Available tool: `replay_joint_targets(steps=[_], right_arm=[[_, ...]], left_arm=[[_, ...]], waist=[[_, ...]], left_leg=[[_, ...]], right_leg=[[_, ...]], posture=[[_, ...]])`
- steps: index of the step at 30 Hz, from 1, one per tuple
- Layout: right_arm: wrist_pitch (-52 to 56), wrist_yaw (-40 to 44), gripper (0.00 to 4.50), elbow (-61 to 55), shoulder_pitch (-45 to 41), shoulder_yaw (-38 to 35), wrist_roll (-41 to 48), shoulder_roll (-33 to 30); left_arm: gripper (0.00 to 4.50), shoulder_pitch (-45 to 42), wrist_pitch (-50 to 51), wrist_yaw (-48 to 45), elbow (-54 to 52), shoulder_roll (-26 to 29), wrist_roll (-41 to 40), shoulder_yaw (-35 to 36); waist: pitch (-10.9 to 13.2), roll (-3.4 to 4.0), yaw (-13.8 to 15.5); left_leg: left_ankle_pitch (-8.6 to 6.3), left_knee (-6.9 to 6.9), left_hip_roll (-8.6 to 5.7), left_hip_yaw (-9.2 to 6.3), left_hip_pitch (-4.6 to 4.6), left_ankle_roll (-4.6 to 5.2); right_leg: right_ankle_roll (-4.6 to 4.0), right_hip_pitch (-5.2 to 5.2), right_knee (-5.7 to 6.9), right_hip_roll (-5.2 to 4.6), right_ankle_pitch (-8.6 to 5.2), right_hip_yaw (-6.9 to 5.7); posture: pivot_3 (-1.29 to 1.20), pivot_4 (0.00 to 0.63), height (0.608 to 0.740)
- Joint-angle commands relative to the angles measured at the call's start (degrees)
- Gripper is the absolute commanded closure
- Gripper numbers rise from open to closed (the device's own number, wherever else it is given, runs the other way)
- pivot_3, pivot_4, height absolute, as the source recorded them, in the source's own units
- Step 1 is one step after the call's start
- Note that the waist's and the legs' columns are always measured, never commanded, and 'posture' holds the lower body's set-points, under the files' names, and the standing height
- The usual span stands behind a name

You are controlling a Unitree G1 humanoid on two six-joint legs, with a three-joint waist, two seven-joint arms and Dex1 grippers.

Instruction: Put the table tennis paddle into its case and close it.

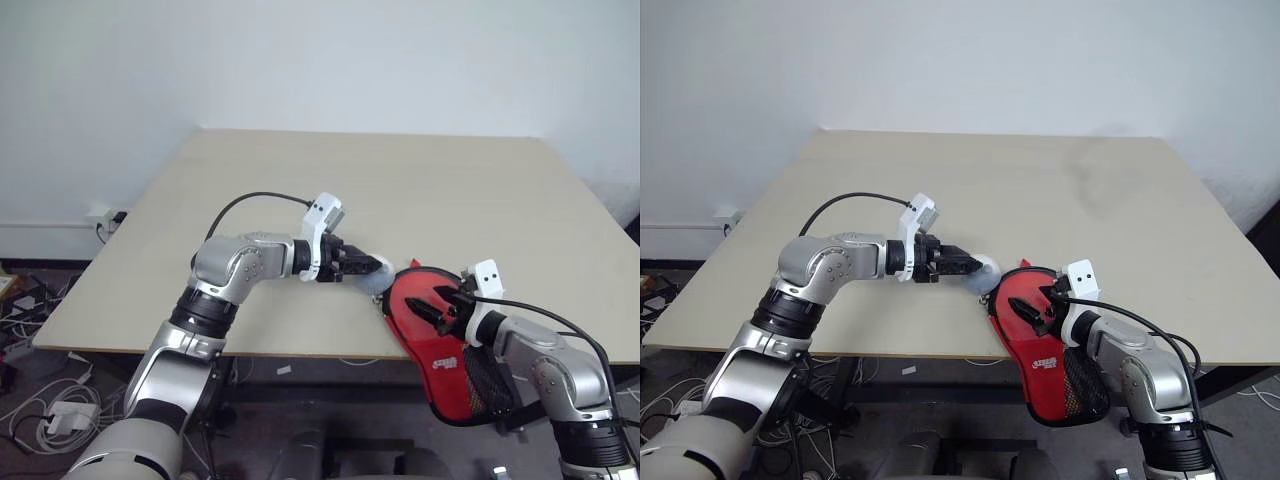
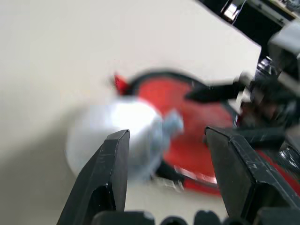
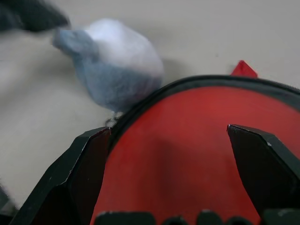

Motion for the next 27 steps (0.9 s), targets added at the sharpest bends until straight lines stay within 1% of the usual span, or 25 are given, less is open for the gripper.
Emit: replay_joint_targets(steps=[1, 4, 5, 7, 10, 14, 19, 23, 26, 27], right_arm=[[-3.2, 0.3, 0.54, 0.7, -1.9, 0.2, -1.6, 0.8], [-4.6, 0.1, 1.45, 2.6, -2.3, 1.3, -3.5, 1.6], [-4.5, -0.3, 1.88, 3.5, -2.6, 1.2, -3.7, 2.1], [-4.4, -0.8, 2.55, 5.0, -3.0, 1.3, -4.4, 2.6], [-4.6, -0.6, 2.55, 6.0, -3.2, 1.9, -5.7, 2.8], [-5.3, -1.0, 2.55, 6.5, -3.6, 2.4, -7.3, 3.1], [-4.7, -2.2, 2.55, 8.2, -4.3, 1.9, -8.6, 3.4], [-4.6, -2.8, 2.55, 8.4, -4.4, 1.3, -9.0, 3.8], [-4.0, -3.3, 2.59, 8.7, -4.4, 1.3, -9.3, 3.9], [-3.9, -3.4, 2.59, 8.8, -4.3, 1.5, -9.4, 3.9]], left_arm=[[1.80, -2.4, -5.7, -2.2, 2.9, -1.0, 6.1, -1.6], [1.80, -2.7, -9.5, -3.9, 6.4, -2.6, 10.3, -3.1], [1.80, -2.8, -10.6, -4.1, 7.9, -3.5, 11.1, -2.7], [1.80, -2.7, -12.4, -4.5, 10.1, -4.8, 12.5, -2.1], [1.80, -2.3, -16.4, -5.5, 13.0, -6.6, 15.2, -2.3], [1.80, -3.0, -17.2, -6.7, 17.5, -8.8, 17.8, -2.5], [1.80, -4.9, -12.7, -8.7, 25.3, -11.6, 18.4, -1.3], [1.80, -6.1, -11.8, -9.5, 30.1, -12.9, 19.3, 0.1], [2.37, -6.5, -11.3, -10.9, 31.8, -13.2, 19.5, 0.9], [2.64, -6.6, -11.3, -11.4, 32.0, -13.3, 19.5, 1.0]], waist=[[0.0, 0.00, -0.1], [0.0, -0.02, -0.1], [0.0, -0.05, -0.1], [0.0, -0.06, -0.1], [0.0, -0.06, -0.1], [0.0, -0.08, -0.1], [0.0, -0.09, -0.1], [0.0, -0.11, -0.1], [0.0, -0.14, -0.1], [0.0, -0.14, -0.1]], left_leg=[[0.01, -0.01, 0.01, 0.04, 0.00, 0.01], [0.05, 0.02, 0.02, 0.10, -0.01, 0.09], [0.06, 0.03, 0.01, 0.11, -0.02, 0.12], [0.09, 0.04, 0.03, 0.09, -0.02, 0.18], [0.10, 0.04, 0.03, 0.05, -0.01, 0.20], [0.10, 0.06, 0.03, 0.02, -0.01, 0.22], [0.06, 0.09, 0.03, -0.02, 0.00, 0.30], [0.05, 0.10, 0.04, -0.08, 0.00, 0.32], [0.03, 0.13, 0.03, -0.10, 0.00, 0.37], [0.03, 0.14, 0.03, -0.09, 0.00, 0.37]], right_leg=[[0.00, 0.00, 0.00, 0.03, 0.00, 0.00], [0.01, 0.01, 0.01, 0.05, 0.00, -0.01], [0.01, 0.00, 0.01, 0.04, 0.00, -0.01], [0.01, 0.00, 0.02, 0.04, 0.00, -0.01], [0.01, 0.00, 0.03, 0.04, 0.00, 0.00], [0.01, 0.01, 0.04, 0.04, 0.00, -0.01], [0.02, 0.03, 0.04, 0.04, 0.00, -0.02], [0.03, 0.04, 0.06, 0.04, 0.00, -0.03], [0.03, 0.07, 0.06, 0.03, 0.00, -0.05], [0.03, 0.07, 0.06, 0.03, 0.00, -0.05]], posture=[[0.00, 0.000, 0.715], [0.00, 0.000, 0.715], [0.00, 0.000, 0.715], [0.00, 0.000, 0.715], [0.00, 0.000, 0.715], [0.00, 0.000, 0.715], [0.00, 0.000, 0.715], [0.00, 0.000, 0.715], [0.00, 0.000, 0.715], [0.00, 0.000, 0.715]])
